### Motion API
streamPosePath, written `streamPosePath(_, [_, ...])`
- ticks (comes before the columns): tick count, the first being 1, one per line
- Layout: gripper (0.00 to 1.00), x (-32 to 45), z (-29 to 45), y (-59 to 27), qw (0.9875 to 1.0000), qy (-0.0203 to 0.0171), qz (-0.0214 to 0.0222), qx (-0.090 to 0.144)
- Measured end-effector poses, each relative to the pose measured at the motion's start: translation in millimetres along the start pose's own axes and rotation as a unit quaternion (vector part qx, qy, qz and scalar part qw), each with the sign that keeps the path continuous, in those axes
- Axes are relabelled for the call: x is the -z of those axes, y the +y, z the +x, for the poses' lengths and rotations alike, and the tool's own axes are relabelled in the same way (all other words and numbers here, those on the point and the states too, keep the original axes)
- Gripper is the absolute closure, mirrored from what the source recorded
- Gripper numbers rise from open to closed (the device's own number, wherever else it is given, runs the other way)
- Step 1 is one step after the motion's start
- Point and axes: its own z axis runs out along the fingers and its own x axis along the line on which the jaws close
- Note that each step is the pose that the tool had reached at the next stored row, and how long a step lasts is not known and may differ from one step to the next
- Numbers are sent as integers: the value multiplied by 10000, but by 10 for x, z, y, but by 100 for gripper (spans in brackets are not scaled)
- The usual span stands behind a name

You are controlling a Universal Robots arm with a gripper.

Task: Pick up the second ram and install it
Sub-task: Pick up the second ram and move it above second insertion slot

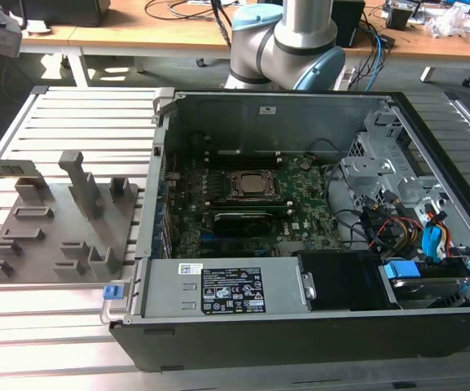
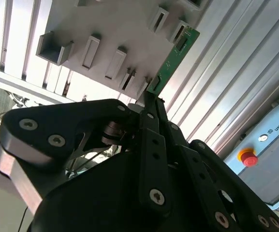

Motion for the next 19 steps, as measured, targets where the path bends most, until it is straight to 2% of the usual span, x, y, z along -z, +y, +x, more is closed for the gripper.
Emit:
streamPosePath(5, [87,67,0,1,10000,-1,0,0])
streamPosePath(6, [87,80,-1,2,9998,-203,-13,4])
streamPosePath(7, [87,144,-1,3,10000,-37,-3,10])
streamPosePath(8, [87,188,-1,4,10000,19,0,19])
streamPosePath(10, [87,253,0,4,10000,44,1,28])
streamPosePath(14, [87,434,-2,9,10000,44,2,32])
streamPosePath(19, [87,450,-2,10,10000,44,2,32])
